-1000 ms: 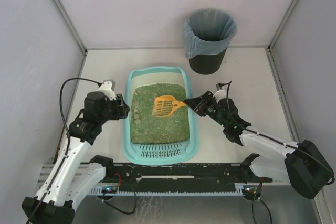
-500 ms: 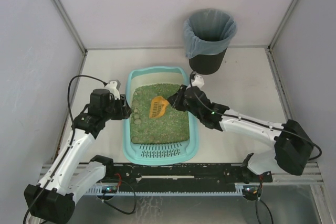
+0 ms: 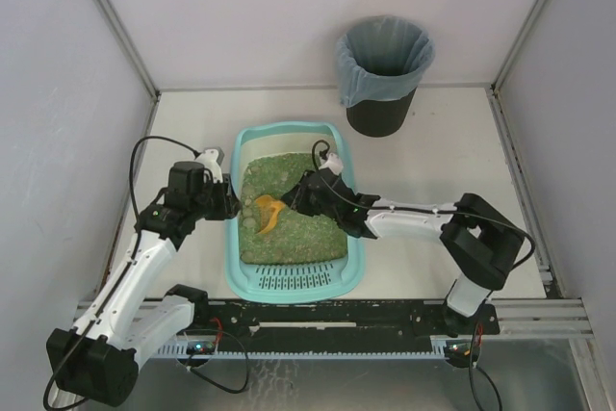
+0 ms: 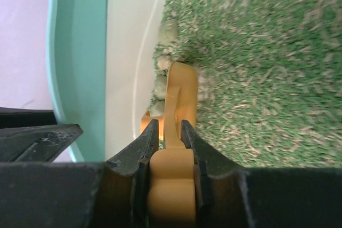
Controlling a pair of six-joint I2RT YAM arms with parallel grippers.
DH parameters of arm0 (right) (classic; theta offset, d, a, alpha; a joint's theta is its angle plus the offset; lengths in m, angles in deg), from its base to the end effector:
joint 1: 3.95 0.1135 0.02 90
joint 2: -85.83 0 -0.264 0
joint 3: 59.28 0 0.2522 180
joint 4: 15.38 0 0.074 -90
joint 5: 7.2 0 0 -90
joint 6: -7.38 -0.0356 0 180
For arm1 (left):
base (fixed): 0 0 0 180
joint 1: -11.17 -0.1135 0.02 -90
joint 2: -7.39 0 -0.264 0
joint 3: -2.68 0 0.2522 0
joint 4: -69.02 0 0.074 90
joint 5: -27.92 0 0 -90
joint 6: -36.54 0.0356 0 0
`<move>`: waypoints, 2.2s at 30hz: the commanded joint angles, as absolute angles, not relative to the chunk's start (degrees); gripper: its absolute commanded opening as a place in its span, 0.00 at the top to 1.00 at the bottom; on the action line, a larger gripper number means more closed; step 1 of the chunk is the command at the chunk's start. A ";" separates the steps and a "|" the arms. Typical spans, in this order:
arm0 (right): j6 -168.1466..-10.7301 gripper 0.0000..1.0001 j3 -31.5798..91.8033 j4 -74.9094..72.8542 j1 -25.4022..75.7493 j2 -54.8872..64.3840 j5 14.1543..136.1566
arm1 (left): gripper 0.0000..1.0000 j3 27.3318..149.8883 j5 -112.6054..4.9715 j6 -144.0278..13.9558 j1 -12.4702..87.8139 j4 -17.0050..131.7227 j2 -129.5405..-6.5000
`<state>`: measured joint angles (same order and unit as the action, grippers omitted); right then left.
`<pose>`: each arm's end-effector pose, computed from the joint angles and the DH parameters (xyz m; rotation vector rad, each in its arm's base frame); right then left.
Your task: Clean the litter box
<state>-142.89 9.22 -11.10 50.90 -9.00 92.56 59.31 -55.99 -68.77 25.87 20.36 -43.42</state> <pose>0.2134 0.2926 0.2092 0.2174 2.2592 0.9872 0.1773 -0.0504 0.2693 0.0420 2.3448 -0.3854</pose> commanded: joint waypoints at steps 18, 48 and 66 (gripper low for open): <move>-152.80 1.00 -0.86 -27.88 51.43 -5.96 89.93 | 0.62 58.71 -55.10 -67.95 26.21 20.83 -43.27; -153.42 1.00 -9.51 -37.20 50.60 2.00 95.34 | 0.56 58.74 -58.36 -68.43 26.25 22.23 -34.49; -148.17 1.00 -20.41 -32.91 46.33 24.65 97.57 | 0.49 58.27 -61.99 -68.78 26.17 22.86 -30.42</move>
<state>-150.35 -16.92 -30.09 48.06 17.06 96.64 59.31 -60.91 -68.88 26.05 20.84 -30.59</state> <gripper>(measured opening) 0.191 0.511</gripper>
